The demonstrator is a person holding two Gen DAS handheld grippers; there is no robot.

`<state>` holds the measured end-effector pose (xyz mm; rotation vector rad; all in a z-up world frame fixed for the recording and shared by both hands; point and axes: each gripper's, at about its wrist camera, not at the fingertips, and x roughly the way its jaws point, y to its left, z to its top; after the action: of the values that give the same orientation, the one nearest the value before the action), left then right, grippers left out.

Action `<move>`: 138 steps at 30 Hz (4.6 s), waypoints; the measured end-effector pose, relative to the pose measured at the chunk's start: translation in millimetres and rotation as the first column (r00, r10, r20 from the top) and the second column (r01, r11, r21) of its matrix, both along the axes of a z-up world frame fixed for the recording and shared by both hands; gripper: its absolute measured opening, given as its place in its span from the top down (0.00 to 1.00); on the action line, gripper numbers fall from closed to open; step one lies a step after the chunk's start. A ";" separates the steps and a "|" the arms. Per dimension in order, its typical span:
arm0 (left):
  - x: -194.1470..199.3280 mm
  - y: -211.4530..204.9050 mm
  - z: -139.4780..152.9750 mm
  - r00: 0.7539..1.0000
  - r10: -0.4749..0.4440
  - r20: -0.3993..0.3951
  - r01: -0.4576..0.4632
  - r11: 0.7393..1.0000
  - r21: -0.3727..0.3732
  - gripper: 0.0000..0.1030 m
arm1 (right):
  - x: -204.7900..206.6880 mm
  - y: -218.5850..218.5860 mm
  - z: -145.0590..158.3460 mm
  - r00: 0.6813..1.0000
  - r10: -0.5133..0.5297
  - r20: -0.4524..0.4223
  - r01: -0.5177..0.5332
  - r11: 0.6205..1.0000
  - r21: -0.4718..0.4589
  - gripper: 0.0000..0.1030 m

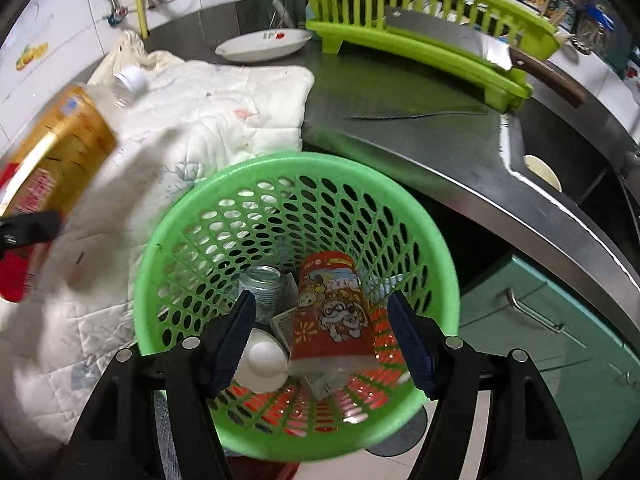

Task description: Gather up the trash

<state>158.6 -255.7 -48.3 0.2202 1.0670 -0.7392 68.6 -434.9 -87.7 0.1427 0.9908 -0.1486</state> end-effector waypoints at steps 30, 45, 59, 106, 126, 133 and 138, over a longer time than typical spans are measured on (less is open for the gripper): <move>-2.9 -60.4 -56.6 0.995 -0.050 -0.089 0.060 0.991 0.118 0.38 | -74.4 -4.9 5.5 0.995 -0.065 0.073 0.063 0.998 0.027 0.35; -14.2 -54.1 -41.1 0.995 -0.079 -0.061 0.084 0.993 0.078 0.28 | -79.2 3.3 7.4 0.995 -0.065 0.078 0.062 0.997 0.034 0.35; -17.8 -34.7 -18.3 0.999 -0.048 -0.019 0.049 0.998 0.039 0.28 | -85.0 13.7 14.4 0.993 -0.067 0.102 0.063 0.997 0.045 0.35; -86.1 161.6 61.3 0.899 0.317 0.300 -0.279 0.946 -0.163 0.07 | -99.3 127.9 69.6 0.966 -0.026 0.257 0.016 0.999 0.041 0.22; -117.1 201.6 68.1 0.811 0.414 0.413 -0.374 0.910 -0.179 0.05 | -111.5 162.7 90.2 0.947 -0.011 0.320 0.023 0.999 -0.034 0.15; -117.4 207.7 66.2 0.807 0.431 0.403 -0.391 0.902 -0.182 0.05 | -114.2 169.7 91.6 0.942 -0.003 0.335 0.027 0.997 -0.067 0.13; -117.9 210.2 67.7 0.805 0.441 0.397 -0.398 0.897 -0.190 0.05 | -114.7 170.8 91.7 0.941 -0.005 0.339 0.030 0.997 -0.069 0.13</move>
<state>40.8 -45.6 19.5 0.0501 0.6153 -0.3114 -46.1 -264.1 4.0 0.1056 0.6389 -0.1703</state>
